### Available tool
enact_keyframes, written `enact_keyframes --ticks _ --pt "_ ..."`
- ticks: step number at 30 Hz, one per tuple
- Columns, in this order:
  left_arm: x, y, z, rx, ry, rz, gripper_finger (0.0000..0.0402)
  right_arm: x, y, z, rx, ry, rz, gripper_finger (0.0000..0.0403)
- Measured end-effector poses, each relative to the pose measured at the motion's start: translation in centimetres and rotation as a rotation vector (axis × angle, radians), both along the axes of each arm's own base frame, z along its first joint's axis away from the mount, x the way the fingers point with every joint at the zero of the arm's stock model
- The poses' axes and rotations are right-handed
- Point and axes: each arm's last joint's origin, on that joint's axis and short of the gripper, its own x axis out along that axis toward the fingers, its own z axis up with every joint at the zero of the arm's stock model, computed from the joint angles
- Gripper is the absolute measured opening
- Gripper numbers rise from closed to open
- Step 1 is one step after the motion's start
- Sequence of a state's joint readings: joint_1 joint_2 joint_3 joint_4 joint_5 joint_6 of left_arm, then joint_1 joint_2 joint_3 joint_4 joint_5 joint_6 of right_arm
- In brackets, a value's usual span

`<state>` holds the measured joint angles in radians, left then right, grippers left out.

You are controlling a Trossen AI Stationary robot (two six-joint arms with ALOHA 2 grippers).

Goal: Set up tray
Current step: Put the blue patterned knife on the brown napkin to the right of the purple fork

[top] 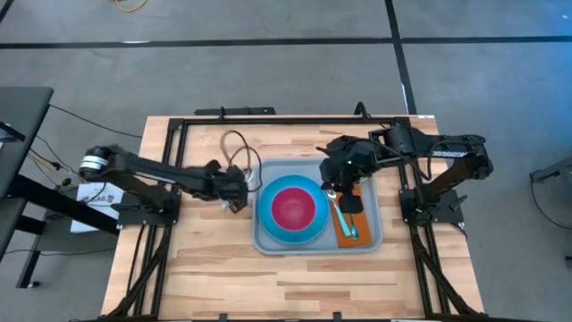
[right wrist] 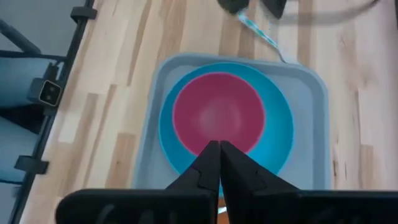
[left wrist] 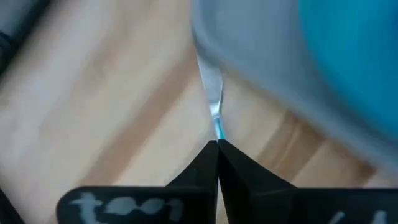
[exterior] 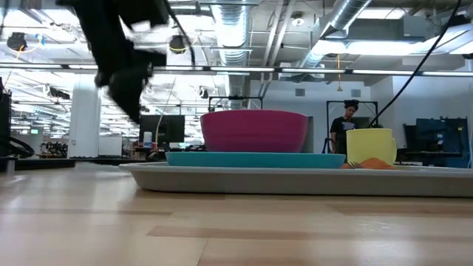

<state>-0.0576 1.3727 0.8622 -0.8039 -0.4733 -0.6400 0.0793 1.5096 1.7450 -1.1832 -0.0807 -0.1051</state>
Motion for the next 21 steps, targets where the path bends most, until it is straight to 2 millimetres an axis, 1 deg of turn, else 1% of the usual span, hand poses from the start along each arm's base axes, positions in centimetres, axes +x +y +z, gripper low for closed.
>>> enact_keyframes --ticks 3,6,8,10,12,14,17,19,21 --pt "-1.8 -0.1 3.0 0.056 -0.133 0.035 0.0001 -0.2 -0.6 0.0 0.002 0.016 -0.024 0.0013" --pt "-3.8 -0.2 5.2 0.065 -0.258 0.073 0.0001 -0.3 -1.0 0.1 0.003 0.014 -0.041 0.0021" --pt "-4.6 -0.5 6.1 0.043 -0.312 0.068 0.0001 -0.3 -1.1 0.0 0.003 0.015 -0.045 0.0024" --pt "-5.1 -0.7 6.3 0.002 -0.338 0.059 0.0001 -0.3 -1.2 0.0 0.003 0.015 -0.048 0.0026" --pt "-5.2 -1.0 6.0 -0.023 -0.328 0.043 0.0001 -0.2 -1.2 0.0 0.003 0.017 -0.048 0.0028" --pt "-5.3 -1.2 5.1 -0.045 -0.290 0.015 0.0001 -0.2 -1.2 -0.1 0.003 0.019 -0.048 0.0029" --pt "-4.8 -1.5 2.9 -0.087 -0.180 -0.026 0.0003 -0.2 -1.2 -0.1 0.004 0.019 -0.047 0.0028" --pt "-4.5 -1.6 1.4 -0.131 -0.117 -0.036 0.0013 -0.2 -1.1 -0.1 0.004 0.021 -0.047 0.0029" --pt "-3.8 -1.9 -0.1 -0.173 -0.097 -0.033 0.0027 -0.2 -1.2 -0.1 0.004 0.028 -0.047 0.0029"
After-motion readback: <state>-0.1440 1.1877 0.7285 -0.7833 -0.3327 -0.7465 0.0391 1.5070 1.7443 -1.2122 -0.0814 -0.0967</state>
